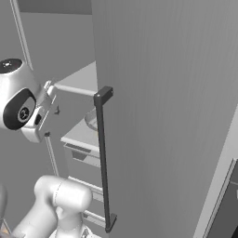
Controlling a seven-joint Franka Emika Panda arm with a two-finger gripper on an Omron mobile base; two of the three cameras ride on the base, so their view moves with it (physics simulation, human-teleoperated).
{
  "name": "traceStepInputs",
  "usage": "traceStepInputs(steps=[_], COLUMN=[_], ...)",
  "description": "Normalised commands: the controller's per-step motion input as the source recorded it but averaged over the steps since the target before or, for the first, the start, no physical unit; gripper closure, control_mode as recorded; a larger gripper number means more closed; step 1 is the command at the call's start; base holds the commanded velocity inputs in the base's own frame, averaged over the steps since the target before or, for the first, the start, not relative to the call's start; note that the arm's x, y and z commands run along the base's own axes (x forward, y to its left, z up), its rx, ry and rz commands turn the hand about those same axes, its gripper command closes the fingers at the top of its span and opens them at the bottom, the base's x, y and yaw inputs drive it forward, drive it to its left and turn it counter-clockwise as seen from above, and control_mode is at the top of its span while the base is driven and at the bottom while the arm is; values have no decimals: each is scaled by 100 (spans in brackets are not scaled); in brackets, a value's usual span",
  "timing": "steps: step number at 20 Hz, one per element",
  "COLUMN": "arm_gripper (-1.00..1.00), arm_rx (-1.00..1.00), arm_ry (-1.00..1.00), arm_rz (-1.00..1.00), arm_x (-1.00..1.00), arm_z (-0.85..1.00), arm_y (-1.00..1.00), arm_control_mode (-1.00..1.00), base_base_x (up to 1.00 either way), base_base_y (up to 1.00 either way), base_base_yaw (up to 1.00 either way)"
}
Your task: Take the meat container that has the steak and place it on the second highest rack of the freezer. Then take the vegetable container that has the mushroom and corn and place it on the highest rack of the freezer.
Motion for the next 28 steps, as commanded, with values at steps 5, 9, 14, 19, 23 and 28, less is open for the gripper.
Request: traceStepInputs(steps=[5, 9, 14, 19, 23, 28], arm_gripper=[-100, -100, -100, -100, -100, -100], arm_rx=[0, 0, 0, 0, 0, 0], arm_ry=[0, 0, 0, 0, 0, 0], arm_rz=[3, 0, 0, 0, 0, 0], arm_x=[-29, -14, 0, 0, 0, 0], arm_z=[2, 0, 0, 0, 0, 0], arm_y=[0, 0, 0, 0, 0, 0], arm_control_mode=[-100, -100, 100, 100, 100, 100], base_base_x=[0, 0, -69, -99, -64, -38], base_base_y=[0, 0, -3, -20, -31, -83], base_base_yaw=[0, 0, 0, -22, -53, -41])
